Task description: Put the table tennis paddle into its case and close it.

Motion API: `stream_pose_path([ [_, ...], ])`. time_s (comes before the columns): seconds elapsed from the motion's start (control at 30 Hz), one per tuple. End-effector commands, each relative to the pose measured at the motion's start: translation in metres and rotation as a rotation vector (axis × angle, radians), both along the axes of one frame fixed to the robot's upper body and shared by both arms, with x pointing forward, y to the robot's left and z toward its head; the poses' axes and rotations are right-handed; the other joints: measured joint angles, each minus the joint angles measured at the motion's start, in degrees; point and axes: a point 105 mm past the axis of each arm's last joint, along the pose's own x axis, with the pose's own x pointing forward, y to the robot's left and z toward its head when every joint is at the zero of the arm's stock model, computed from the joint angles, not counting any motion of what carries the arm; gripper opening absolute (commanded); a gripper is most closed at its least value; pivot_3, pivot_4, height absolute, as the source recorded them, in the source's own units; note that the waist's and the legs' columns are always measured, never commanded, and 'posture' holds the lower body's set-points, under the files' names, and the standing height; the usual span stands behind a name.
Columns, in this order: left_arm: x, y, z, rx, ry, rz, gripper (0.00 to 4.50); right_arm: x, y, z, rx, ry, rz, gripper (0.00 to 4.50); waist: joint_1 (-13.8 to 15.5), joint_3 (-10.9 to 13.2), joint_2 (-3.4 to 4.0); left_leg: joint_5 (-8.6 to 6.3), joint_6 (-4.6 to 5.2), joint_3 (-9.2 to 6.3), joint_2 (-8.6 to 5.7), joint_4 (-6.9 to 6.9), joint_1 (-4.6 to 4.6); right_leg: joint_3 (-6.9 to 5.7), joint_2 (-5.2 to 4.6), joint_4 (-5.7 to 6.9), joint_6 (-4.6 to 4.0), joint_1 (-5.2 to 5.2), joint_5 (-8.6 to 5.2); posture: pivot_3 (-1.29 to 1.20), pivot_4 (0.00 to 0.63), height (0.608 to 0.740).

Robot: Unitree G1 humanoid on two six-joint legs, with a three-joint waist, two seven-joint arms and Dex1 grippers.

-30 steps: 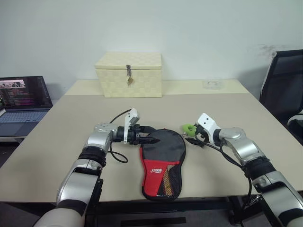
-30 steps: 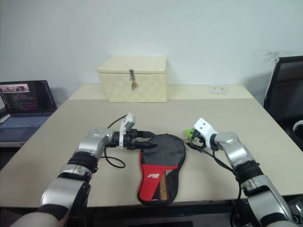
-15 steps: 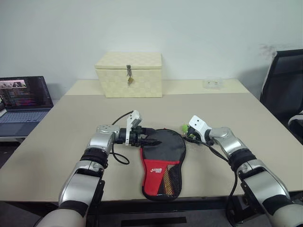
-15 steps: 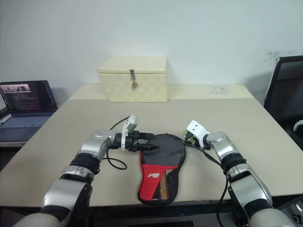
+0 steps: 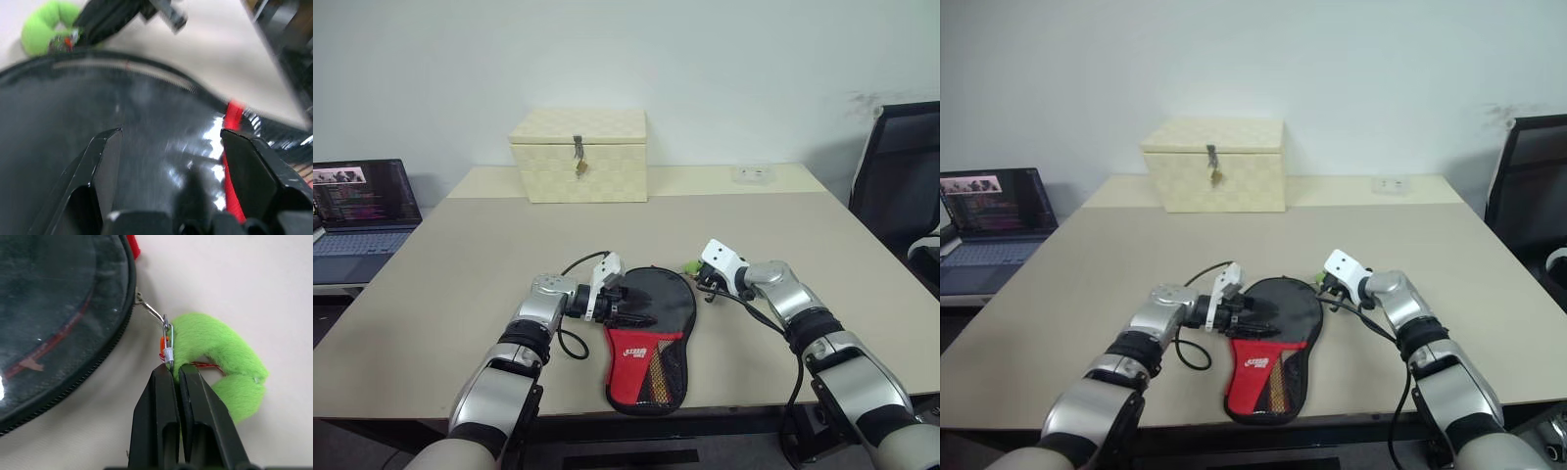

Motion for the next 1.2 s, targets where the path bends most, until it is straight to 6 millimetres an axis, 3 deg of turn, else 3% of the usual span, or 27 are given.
stream_pose_path([
  [0.03,0.003,0.0,-0.011,0.075,-0.096,0.01,3.48,-0.003,0.0,0.011,0.007,-0.037,0.013,0.02,0.05,0.0,0.0,0.0,0.0,-0.01,0.0,0.01,0.0,0.0,0.0,0.0,0.0,0.01,0.0,0.0,0.15,0.74],
  [0.23,0.004,-0.005,-0.02,0.086,-0.111,0.019,3.48,-0.012,0.0,0.01,-0.004,-0.034,0.021,0.02,0.02,-0.01,0.02,0.0,0.01,0.01,-0.07,0.02,0.14,0.0,0.0,0.1,0.01,0.1,0.0,0.0,0.15,0.74],
  [0.4,-0.008,-0.015,-0.038,0.076,-0.047,-0.02,3.48,-0.023,-0.017,0.008,-0.054,-0.026,0.001,0.02,0.38,-0.07,0.1,0.0,0.01,-0.03,-0.09,0.03,0.14,-0.05,0.0,0.07,0.02,0.16,-0.01,0.0,0.15,0.74],
  [0.77,-0.016,-0.013,-0.05,0.068,0.031,-0.021,3.48,-0.083,-0.063,0.014,-0.157,0.056,0.022,0.02,1.42,-0.17,0.27,0.0,0.02,-0.08,-0.16,0.02,0.13,-0.08,0.01,-0.03,0.3,0.2,-0.17,0.0,0.15,0.74],
  [0.9,-0.017,-0.012,-0.052,0.072,0.043,-0.02,3.48,-0.13,-0.065,0.015,-0.175,0.163,0.128,0.02,1.93,-0.22,0.36,0.0,0.02,-0.15,-0.2,0.03,0.12,-0.13,0.0,-0.11,0.36,0.29,-0.2,0.0,0.15,0.74],
  [1.07,-0.016,-0.011,-0.051,0.071,0.044,-0.014,3.48,-0.191,-0.043,0.01,-0.172,0.295,0.299,0.02,1.6,-0.28,0.42,-0.02,0.03,-0.16,-0.19,-0.01,0.14,-0.15,-0.01,-0.39,0.38,0.42,-0.21,0.0,0.15,0.74],
  [1.2,-0.016,-0.012,-0.051,0.068,0.045,-0.012,3.48,-0.212,-0.023,-0.004,-0.158,0.331,0.356,0.02,1.76,-0.31,0.42,-0.02,0.03,-0.34,-0.18,0.01,0.18,-0.23,0.0,-0.55,0.41,0.61,-0.2,0.0,0.15,0.74],
])
